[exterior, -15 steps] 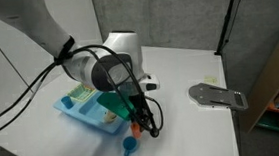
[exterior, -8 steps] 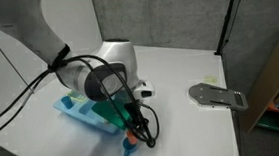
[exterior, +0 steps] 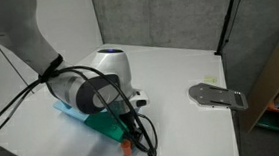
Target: Move the orange cup to the right side of the blue cup
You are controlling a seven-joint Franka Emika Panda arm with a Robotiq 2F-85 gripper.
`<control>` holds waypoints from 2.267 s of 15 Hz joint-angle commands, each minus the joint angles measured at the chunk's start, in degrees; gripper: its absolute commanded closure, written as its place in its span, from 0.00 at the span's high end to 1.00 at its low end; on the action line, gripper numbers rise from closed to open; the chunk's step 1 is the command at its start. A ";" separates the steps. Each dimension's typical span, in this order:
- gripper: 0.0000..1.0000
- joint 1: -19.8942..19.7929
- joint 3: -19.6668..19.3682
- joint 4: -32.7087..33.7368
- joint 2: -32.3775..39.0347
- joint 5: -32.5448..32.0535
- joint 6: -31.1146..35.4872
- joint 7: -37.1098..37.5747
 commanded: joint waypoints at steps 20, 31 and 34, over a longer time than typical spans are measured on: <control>0.17 -12.36 5.38 5.47 5.04 5.98 6.83 -6.58; 0.17 -14.45 5.19 14.02 12.15 7.76 4.30 -6.39; 0.68 -14.37 5.11 14.34 12.69 7.64 4.82 -6.29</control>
